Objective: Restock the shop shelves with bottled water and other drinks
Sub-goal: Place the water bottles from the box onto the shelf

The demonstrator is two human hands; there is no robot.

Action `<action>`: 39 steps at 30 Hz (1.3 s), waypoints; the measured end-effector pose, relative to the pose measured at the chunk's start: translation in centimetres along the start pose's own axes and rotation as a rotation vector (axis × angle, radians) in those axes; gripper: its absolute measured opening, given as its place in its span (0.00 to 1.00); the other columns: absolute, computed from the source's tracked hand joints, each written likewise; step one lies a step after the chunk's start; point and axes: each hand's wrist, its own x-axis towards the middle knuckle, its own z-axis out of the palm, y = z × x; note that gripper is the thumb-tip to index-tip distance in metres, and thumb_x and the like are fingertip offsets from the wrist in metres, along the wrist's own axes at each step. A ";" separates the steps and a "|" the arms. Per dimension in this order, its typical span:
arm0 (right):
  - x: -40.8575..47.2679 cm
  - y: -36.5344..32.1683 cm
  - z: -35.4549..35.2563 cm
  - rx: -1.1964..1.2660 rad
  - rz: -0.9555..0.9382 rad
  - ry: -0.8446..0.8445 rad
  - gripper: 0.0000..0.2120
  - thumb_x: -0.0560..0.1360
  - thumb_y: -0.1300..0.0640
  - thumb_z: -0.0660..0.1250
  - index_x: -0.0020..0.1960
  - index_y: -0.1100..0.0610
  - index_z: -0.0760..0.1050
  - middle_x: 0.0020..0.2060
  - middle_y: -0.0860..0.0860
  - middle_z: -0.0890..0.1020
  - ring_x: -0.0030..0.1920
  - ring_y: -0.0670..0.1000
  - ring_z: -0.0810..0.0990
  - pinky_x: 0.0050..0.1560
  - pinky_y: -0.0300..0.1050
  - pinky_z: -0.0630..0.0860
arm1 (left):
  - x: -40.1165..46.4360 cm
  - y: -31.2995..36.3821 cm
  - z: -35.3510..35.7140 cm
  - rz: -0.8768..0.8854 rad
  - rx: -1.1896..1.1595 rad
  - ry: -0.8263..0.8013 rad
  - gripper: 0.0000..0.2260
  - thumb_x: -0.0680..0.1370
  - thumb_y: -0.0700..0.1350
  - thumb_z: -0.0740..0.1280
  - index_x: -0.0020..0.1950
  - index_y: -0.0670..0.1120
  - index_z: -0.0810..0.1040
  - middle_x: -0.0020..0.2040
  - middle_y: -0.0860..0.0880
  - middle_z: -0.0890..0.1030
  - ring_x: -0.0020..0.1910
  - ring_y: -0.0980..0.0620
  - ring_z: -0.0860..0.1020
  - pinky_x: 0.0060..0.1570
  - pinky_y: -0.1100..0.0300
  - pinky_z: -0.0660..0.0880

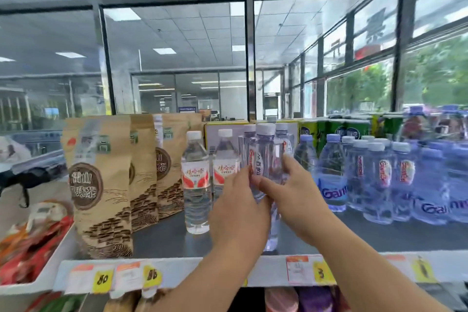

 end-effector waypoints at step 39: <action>-26.0 4.4 27.0 -0.419 -0.167 -0.847 0.10 0.82 0.50 0.63 0.51 0.51 0.82 0.43 0.44 0.83 0.45 0.46 0.79 0.46 0.46 0.76 | -27.3 -30.1 -14.4 -0.557 0.399 -0.674 0.13 0.77 0.58 0.64 0.51 0.50 0.78 0.50 0.50 0.81 0.48 0.47 0.80 0.48 0.52 0.78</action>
